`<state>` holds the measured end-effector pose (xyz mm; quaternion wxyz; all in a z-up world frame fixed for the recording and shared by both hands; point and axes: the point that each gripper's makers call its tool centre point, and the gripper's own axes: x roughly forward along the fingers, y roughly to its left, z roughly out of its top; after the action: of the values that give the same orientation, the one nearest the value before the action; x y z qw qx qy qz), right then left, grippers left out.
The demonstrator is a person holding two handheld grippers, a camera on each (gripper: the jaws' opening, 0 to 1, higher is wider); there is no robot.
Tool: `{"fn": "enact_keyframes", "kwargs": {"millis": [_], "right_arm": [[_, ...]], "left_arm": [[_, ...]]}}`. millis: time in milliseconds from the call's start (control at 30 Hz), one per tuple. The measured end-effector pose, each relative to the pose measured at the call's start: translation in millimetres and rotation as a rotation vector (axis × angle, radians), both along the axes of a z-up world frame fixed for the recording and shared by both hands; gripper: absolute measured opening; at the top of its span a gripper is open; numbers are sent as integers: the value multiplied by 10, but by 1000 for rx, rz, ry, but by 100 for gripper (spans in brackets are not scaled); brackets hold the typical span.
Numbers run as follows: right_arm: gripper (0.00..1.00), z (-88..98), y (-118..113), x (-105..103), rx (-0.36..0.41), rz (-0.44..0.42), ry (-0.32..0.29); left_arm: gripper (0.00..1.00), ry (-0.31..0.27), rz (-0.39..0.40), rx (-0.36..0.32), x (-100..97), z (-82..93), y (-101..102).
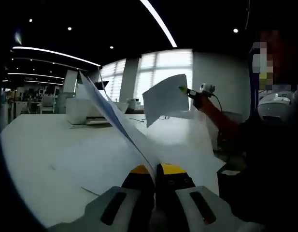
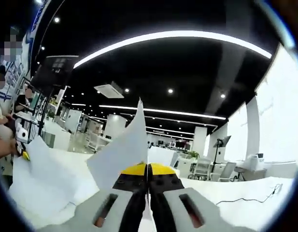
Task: Organize the stack of printing papers by aligning and flattening the scattered papers on the table
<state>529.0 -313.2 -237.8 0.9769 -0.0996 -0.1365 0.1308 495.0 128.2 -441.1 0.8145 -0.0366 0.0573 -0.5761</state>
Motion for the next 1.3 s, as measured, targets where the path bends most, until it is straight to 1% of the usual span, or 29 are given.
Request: {"fn": "enact_keyframes", "kwargs": {"millis": [333,567,733,967,1133,1300], "right_arm": [[0,251,210,-100,-47,29,-35],[0,405,480,-250,-92,69,-63],[0,463,640,-332,-116,97,-76],[0,529,899,-437,-121,168,-79],[0,584,1120,-540,-123,233,-84],[0,608,1286,-629,-119,288,-84]], "left_arm": [[7,-3,1,6,2,-7,-12],[7,-6,1,7,7,-9,-13],[7,-8,0,7,1,-5,-12],[7,-6,3,10,7,-12,-12],[7,-9,1,9,4,-8,-9],[7,-9,0,9,7,-11,-7]]}}
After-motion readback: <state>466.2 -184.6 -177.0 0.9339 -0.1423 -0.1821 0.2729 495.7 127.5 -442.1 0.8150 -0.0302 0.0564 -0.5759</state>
